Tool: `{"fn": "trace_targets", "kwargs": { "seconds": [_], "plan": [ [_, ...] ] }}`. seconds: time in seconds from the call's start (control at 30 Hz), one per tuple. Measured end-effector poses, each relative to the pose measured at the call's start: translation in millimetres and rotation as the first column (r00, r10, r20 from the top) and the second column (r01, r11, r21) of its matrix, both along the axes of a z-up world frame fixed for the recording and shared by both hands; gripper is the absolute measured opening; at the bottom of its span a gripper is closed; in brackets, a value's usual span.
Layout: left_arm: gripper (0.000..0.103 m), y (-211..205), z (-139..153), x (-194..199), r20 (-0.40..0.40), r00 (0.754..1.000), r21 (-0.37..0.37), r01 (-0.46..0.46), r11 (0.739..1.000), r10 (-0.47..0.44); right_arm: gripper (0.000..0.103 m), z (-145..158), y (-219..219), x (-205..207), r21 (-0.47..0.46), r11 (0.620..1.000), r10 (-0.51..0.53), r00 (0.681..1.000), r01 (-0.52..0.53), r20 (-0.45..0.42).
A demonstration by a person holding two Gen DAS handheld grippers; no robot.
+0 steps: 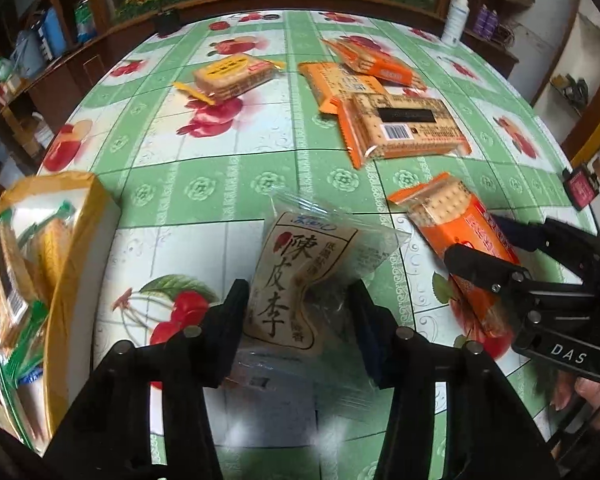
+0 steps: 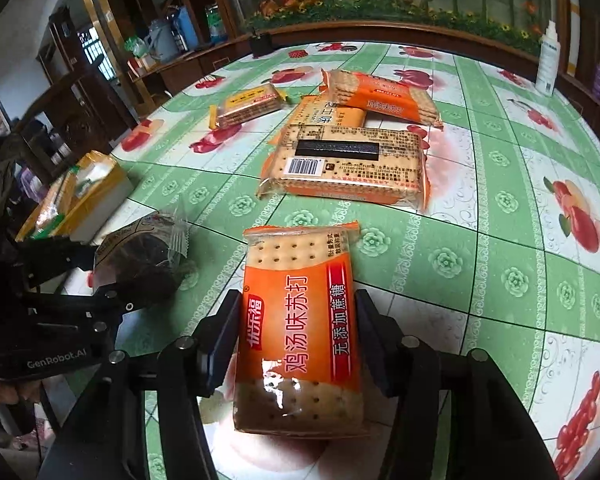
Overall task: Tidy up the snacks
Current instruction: 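Carry both held packs over the cardboard box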
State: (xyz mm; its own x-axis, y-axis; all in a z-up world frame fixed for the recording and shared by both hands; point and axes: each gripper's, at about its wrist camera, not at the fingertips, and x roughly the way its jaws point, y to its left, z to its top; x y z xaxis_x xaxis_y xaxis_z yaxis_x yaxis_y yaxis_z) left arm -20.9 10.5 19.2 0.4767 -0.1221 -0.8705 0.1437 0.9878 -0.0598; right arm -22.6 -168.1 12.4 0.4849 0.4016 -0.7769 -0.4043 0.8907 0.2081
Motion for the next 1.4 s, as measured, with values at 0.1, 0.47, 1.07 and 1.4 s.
{"fn": "trace_targets", "kwargs": {
  "seconds": [0.1,0.47,1.07,1.4],
  "plan": [
    [0.051,6,4,-6,0.006,1.000,-0.014,-0.006,1.000,0.006,0.055,3,0,-5,0.034,0.999,-0.002,1.000,0.002,-0.001],
    [0.051,28,31,-26,0.057,0.998,-0.037,-0.030,0.999,0.032,0.053,26,23,-17,0.061,0.997,0.034,0.998,-0.037,0.046],
    [0.051,101,76,-58,0.151,0.978,-0.035,-0.142,0.989,0.146,0.053,71,104,-18,0.068,0.980,0.179,0.975,-0.189,0.133],
    [0.051,170,79,-83,0.151,0.956,-0.032,-0.249,0.968,0.251,0.053,84,169,-21,0.052,0.950,0.298,0.942,-0.309,0.152]
  ]
}}
